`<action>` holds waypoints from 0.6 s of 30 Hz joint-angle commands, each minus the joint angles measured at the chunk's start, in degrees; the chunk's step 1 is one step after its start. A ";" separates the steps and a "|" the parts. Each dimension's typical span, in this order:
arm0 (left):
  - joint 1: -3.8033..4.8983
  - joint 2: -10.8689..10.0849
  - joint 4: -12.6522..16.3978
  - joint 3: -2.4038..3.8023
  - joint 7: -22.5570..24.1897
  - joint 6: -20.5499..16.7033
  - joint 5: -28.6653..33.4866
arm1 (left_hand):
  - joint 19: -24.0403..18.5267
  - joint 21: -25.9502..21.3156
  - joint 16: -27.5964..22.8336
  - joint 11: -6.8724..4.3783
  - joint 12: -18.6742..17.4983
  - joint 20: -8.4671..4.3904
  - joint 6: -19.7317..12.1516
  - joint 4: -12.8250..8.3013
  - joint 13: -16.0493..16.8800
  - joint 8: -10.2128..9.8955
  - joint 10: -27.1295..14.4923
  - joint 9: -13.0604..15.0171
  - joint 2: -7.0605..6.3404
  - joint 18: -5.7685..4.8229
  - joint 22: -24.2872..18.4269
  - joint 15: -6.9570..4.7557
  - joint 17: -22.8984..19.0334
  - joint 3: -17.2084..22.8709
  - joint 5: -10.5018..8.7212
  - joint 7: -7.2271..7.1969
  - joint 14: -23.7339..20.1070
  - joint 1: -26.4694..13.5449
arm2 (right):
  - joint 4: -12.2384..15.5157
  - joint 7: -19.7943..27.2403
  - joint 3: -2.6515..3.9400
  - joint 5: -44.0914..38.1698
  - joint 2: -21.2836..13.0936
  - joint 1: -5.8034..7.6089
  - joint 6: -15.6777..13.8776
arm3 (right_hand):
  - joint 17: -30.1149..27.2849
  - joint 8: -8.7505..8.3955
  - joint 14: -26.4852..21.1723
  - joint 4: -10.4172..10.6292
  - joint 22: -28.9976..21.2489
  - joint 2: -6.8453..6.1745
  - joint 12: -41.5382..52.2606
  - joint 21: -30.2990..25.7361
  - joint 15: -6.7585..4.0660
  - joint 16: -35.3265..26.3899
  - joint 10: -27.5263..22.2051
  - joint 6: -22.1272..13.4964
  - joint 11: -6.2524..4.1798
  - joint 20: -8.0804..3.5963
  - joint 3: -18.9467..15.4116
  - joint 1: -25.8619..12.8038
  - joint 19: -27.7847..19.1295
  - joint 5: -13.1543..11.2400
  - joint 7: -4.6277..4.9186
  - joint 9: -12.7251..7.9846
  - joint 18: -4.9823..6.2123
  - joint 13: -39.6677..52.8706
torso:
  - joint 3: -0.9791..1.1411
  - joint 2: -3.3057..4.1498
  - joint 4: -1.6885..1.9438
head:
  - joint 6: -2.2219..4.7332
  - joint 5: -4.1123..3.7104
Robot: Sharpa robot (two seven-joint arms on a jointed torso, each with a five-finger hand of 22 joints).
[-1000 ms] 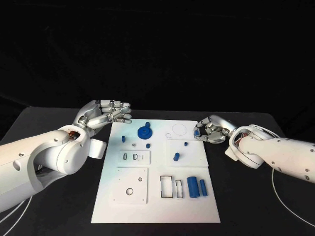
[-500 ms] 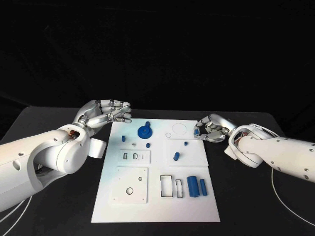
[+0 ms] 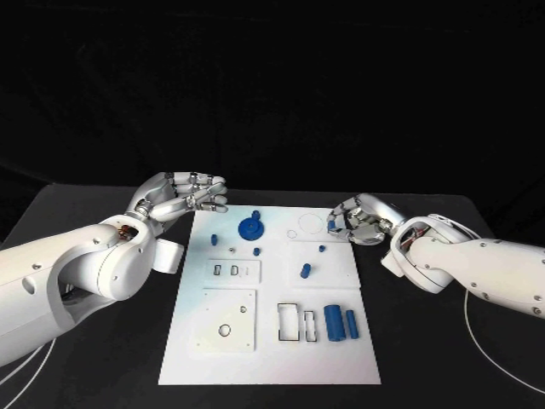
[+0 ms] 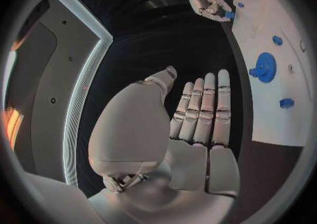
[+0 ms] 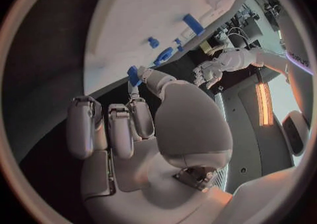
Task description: Assemble the parts on the task board
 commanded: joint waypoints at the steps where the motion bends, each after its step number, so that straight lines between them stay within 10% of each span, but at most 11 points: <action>1: 0.02 0.17 -0.07 0.05 0.70 1.09 0.26 | -0.51 0.23 0.00 0.15 -0.27 0.03 -0.04 -0.44 -0.07 -0.34 -0.14 0.10 0.09 0.48 0.05 -0.02 0.07 0.03 0.05 0.30 -0.42 0.10 | 3.34 -5.14 0.07 -1.38 0.34 0.92 -1.41 | 11.42 1.27 5.28 0.08 4.62 0.75 -0.26 -0.21 -0.47 0.21 -0.18 0.60 -0.04 -0.32 0.34 -0.10 -0.08 -0.21 -0.77 1.61 0.10 2.15 | -0.02 0.03 -0.03 | 0.09 0.26; 18: 0.02 0.73 -0.69 0.05 0.75 1.12 0.27 | -0.55 0.26 -0.01 0.14 -0.28 0.04 -0.03 -0.50 -0.07 -0.34 -0.12 0.11 0.05 0.49 0.07 -0.02 0.09 0.05 0.05 0.29 -0.44 0.14 | 7.89 -14.02 -0.35 -12.15 11.78 3.12 0.29 | 11.13 1.66 5.21 -0.20 4.62 0.66 -0.78 -0.27 -0.46 0.11 -0.64 0.52 -0.01 -0.34 0.33 -0.37 -0.09 -0.52 -0.70 1.91 0.10 1.61 | -0.25 0.13 0.29 | -0.11 2.85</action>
